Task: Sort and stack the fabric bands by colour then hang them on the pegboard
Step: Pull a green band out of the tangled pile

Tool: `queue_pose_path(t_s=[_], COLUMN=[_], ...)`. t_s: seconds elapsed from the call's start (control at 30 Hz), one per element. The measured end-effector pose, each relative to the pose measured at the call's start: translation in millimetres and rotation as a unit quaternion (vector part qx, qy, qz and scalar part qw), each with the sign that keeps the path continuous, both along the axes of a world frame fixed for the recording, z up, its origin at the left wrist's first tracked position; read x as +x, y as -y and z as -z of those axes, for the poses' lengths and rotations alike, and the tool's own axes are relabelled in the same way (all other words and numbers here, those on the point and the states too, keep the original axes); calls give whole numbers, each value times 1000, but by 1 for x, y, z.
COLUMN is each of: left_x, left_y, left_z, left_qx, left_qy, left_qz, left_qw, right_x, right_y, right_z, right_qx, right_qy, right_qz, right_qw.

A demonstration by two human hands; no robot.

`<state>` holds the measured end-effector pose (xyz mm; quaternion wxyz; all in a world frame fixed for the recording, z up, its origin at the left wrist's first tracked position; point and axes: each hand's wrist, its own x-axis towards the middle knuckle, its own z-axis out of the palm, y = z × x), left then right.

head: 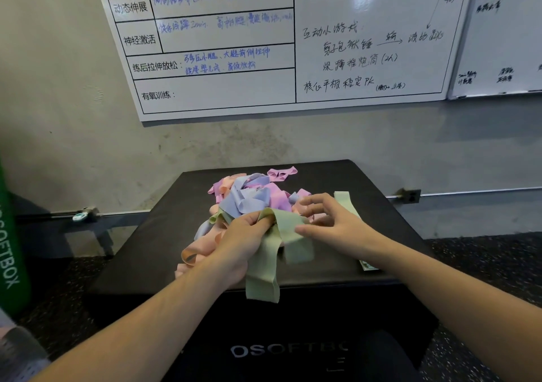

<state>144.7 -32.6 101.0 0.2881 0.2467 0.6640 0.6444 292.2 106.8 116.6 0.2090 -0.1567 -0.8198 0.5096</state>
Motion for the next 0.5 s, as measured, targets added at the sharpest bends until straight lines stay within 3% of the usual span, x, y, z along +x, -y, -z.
queue_pose_path(t_s=[0.17,0.37,0.5], left_x=[9,4,6], left_y=[2,12,14], left_z=[-10,-13,-13], left_qx=[25,-10,2], left_qy=[18,-15,-52], left_qz=[16,32,61], left_qw=[999,999,997], right_x=[-7,7,11], right_y=[8,-3,-7], right_z=[5,-2,-1], right_qx=[127,83,7], right_qy=[-8,-32,-21], right_qz=[43,-9,35], right_qw=[991,996,999])
